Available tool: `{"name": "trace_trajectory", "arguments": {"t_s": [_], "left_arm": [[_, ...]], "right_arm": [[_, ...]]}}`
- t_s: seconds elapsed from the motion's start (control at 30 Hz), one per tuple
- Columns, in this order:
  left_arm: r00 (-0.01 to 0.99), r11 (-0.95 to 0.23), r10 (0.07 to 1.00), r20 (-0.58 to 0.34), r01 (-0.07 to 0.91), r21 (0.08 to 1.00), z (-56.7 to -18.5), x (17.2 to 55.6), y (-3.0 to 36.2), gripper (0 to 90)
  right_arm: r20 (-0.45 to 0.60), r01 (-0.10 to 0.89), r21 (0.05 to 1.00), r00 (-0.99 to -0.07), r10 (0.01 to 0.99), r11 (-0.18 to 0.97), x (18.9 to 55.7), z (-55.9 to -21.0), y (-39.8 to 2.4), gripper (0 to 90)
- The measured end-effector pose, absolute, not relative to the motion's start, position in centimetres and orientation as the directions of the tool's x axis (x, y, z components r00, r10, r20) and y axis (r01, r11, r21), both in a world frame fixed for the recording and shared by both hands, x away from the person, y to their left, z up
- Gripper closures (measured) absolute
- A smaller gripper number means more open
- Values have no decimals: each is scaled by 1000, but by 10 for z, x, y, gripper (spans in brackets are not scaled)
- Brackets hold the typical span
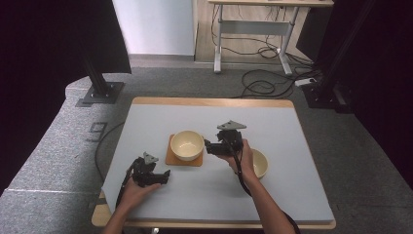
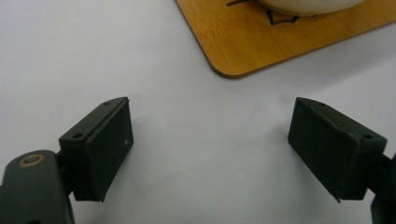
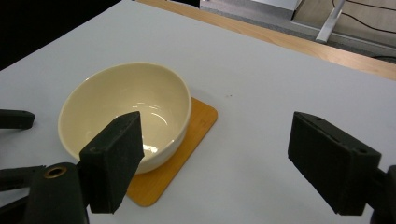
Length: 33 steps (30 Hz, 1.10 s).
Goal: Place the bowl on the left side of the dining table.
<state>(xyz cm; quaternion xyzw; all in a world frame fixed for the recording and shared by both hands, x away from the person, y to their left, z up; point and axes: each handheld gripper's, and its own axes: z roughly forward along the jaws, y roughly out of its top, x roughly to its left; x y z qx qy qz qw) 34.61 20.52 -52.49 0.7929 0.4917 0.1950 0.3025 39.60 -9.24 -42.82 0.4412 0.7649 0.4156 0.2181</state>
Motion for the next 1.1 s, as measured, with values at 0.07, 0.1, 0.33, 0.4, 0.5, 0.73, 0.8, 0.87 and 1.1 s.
{"name": "trace_trajectory", "arguments": {"t_s": [0.07, 0.1, 0.33, 0.4, 0.5, 0.73, 0.8, 0.87, 1.1], "left_arm": [[441, -333, 898, 11, 662, 671, -525, 346, 205, 141], [441, -334, 898, 11, 662, 671, -525, 346, 205, 141], [441, -334, 897, 12, 662, 671, -525, 346, 205, 142], [441, -334, 898, 13, 661, 672, -525, 346, 205, 142], [441, -335, 897, 13, 661, 671, -525, 346, 205, 142], [440, -334, 898, 13, 661, 672, -525, 346, 205, 142], [440, -334, 898, 13, 661, 672, -525, 346, 205, 142], [440, -333, 898, 13, 661, 673, -525, 346, 205, 142], [440, -334, 898, 13, 661, 672, -525, 346, 205, 142]], "right_arm": [[39, 492, 832, -512, 858, 256, 393, -428, -99, 182], [44, 492, 834, -509, 860, 249, 391, -427, -102, 184], [56, 471, 855, -498, 865, 216, 373, -423, -126, 194], [54, 466, 859, -495, 867, 212, 369, -422, -134, 195], [56, 463, 863, -481, 875, 200, 363, -422, -148, 199], [57, 454, 872, -466, 883, 183, 348, -430, -177, 203], [58, 452, 874, -457, 887, 176, 344, -433, -185, 203], [58, 455, 874, -449, 891, 173, 340, -435, -192, 204], [53, 458, 874, -422, 905, 162, 329, -438, -214, 211]]}}
